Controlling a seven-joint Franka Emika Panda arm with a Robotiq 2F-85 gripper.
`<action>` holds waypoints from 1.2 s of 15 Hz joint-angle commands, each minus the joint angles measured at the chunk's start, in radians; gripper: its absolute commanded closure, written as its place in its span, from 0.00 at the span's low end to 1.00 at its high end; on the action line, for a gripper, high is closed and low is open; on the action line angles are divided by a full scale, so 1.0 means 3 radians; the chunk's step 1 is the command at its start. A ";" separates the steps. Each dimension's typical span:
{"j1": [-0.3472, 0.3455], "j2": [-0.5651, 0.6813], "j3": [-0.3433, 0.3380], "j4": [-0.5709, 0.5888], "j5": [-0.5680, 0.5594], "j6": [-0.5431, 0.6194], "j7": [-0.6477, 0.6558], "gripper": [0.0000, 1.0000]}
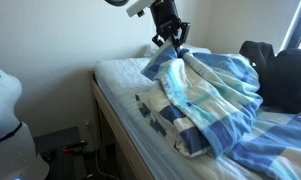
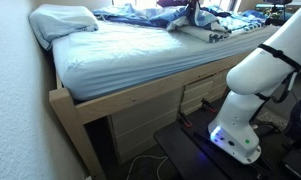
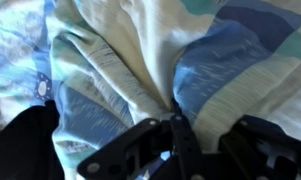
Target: Spread the bed
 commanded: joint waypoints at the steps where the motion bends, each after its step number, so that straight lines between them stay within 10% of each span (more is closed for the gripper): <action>1: 0.0144 -0.0117 0.0074 -0.0026 0.0216 -0.0112 -0.0181 0.97; 18: 0.0553 -0.0049 0.0251 0.0151 0.0849 -0.0247 -0.0949 0.97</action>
